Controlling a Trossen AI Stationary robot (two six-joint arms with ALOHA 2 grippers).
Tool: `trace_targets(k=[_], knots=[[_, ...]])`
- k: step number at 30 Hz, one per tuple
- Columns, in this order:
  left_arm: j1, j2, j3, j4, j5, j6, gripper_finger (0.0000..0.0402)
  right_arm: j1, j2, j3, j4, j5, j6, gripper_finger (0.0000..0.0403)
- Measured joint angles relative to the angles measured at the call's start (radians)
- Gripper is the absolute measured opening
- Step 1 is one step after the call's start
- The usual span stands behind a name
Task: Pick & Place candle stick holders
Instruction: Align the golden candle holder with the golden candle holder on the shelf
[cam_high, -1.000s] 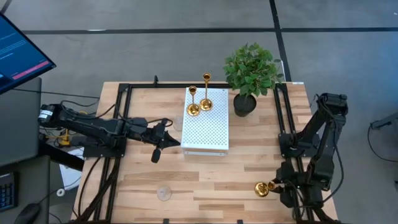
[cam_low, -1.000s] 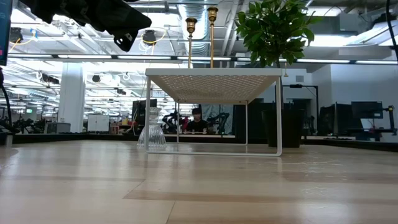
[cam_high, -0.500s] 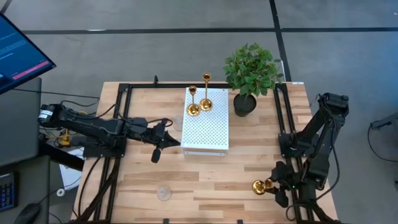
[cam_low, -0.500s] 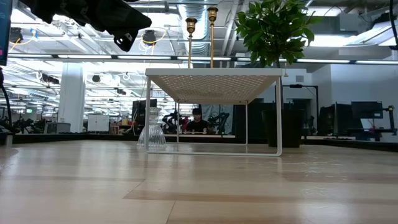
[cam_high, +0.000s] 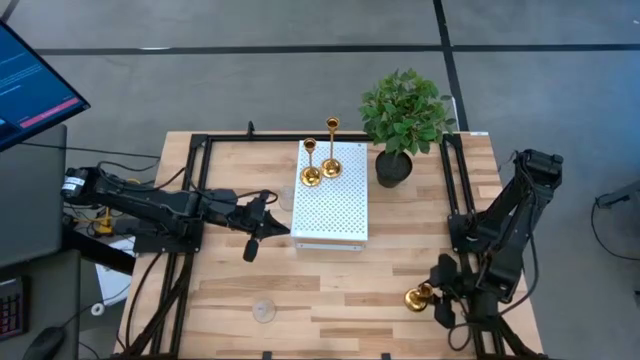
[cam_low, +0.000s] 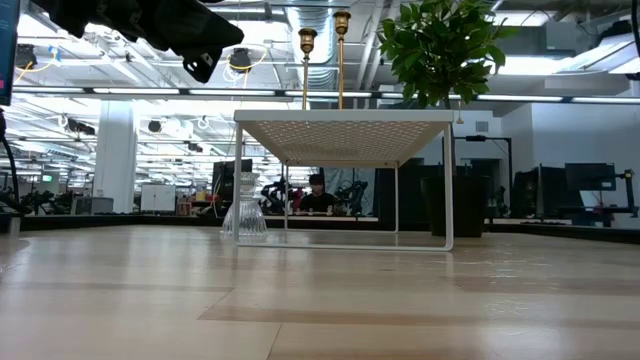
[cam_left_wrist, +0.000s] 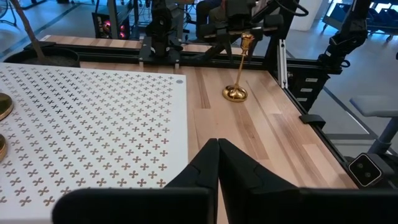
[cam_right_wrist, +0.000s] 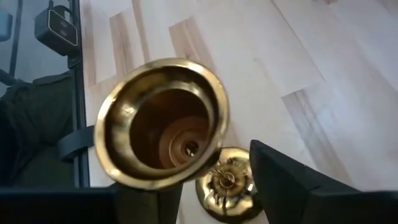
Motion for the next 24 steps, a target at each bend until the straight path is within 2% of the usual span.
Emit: trace_targets(k=[4,12,17,24], knots=[[0.000,0.000,0.000,0.000,0.000,0.000,0.0005,-0.006,0.000,0.000,-0.001,0.000,-0.006,0.0134],[0.000,0.000,0.000,0.000,0.000,-0.003,0.0005,-0.007,0.000,0.001,-0.007,0.014,-0.026,0.0014],[0.000,0.000,0.000,0.000,0.000,-0.003,0.0006,-0.058,-0.001,0.033,-0.014,0.000,-0.095,0.0009],[0.000,0.000,0.000,0.000,0.000,-0.003,0.0004,-0.184,-0.001,0.182,-0.093,-0.016,-0.343,0.0004]])
